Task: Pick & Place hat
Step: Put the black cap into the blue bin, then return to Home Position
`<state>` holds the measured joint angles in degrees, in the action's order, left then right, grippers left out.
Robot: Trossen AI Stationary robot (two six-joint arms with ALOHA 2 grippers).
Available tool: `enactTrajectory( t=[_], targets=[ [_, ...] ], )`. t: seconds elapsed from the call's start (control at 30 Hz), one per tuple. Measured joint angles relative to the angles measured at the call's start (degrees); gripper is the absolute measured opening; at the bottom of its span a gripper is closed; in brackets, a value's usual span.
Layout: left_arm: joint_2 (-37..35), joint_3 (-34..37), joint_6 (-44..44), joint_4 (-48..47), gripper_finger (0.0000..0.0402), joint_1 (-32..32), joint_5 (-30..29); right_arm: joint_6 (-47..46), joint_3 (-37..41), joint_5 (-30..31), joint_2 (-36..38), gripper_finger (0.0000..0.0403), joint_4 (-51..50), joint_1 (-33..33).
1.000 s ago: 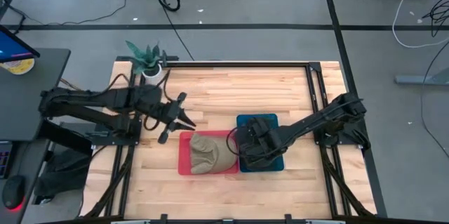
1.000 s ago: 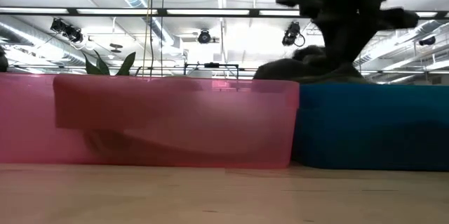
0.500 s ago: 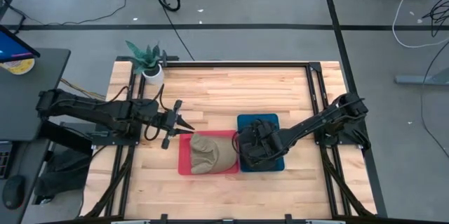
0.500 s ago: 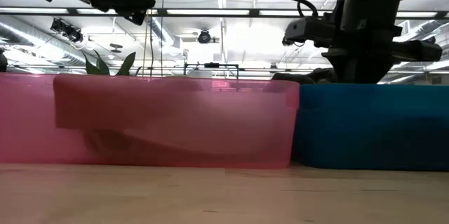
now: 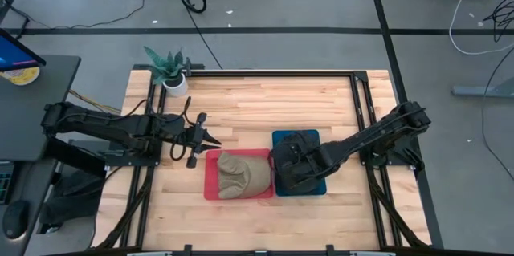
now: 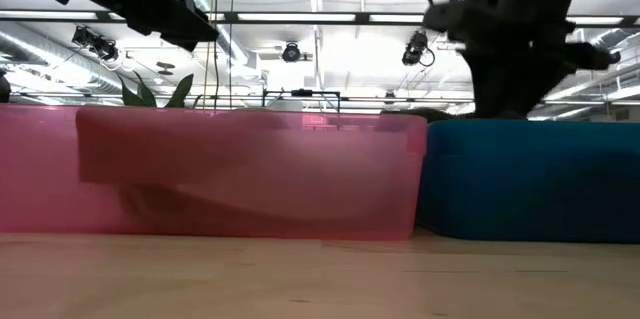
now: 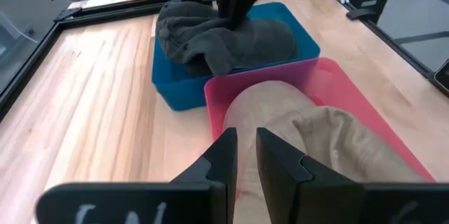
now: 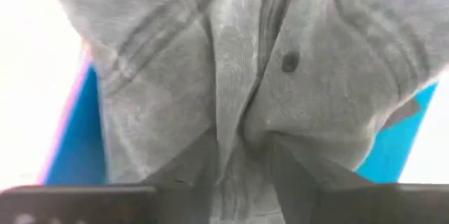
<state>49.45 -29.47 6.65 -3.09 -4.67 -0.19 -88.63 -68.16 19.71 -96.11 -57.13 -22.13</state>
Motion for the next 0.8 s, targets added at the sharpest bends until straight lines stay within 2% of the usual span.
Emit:
enactTrajectory(
  t=[0.17,0.33,0.53,0.63,0.8],
  targets=[
    [0.0,0.0,-1.5,-0.1,0.0057,0.0,0.0,5.5,0.0,1.9,4.5,0.0168,1.5,0.2],
    [0.0,0.0,-1.5,-0.1,0.0057,0.0,0.0,10.9,0.0,2.3,6.5,0.0188,5.5,0.2],
    [0.0,0.0,-0.9,0.0,0.0058,0.0,0.0,33.1,0.0,2.7,6.8,0.0194,4.5,1.1],
    [0.0,0.0,1.1,0.0,0.0057,0.0,0.0,41.1,0.0,3.5,6.8,0.0194,4.3,3.0],
    [0.0,0.0,1.4,0.1,0.0058,0.0,0.0,44.4,-0.1,5.3,7.0,0.0194,4.9,6.2]
  ],
)
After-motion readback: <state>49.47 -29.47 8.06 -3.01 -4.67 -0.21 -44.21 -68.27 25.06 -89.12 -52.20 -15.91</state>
